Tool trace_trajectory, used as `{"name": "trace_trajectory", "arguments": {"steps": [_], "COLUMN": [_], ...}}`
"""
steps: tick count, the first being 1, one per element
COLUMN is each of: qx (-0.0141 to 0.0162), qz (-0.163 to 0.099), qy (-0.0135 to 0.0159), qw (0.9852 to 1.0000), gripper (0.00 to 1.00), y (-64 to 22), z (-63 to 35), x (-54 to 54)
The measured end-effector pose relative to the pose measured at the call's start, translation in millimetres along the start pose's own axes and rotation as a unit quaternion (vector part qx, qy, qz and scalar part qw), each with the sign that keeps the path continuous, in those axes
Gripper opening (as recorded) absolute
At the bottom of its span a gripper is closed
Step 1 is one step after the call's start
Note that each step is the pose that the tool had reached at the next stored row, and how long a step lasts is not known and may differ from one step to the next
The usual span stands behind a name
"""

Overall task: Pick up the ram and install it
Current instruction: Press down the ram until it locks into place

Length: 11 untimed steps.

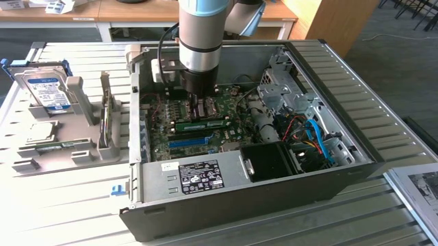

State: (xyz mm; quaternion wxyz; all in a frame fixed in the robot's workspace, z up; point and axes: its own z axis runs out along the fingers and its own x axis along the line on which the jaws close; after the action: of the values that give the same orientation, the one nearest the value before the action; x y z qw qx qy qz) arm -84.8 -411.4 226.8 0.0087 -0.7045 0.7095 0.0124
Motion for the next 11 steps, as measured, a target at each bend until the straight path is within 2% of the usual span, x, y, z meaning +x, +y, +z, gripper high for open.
{"name": "trace_trajectory", "arguments": {"steps": [11], "qx": [0.0000], "qz": [0.000], "qy": [0.0000], "qw": [1.0000], "gripper": [0.10], "y": [0.1], "z": [0.3], "x": [0.0]}}
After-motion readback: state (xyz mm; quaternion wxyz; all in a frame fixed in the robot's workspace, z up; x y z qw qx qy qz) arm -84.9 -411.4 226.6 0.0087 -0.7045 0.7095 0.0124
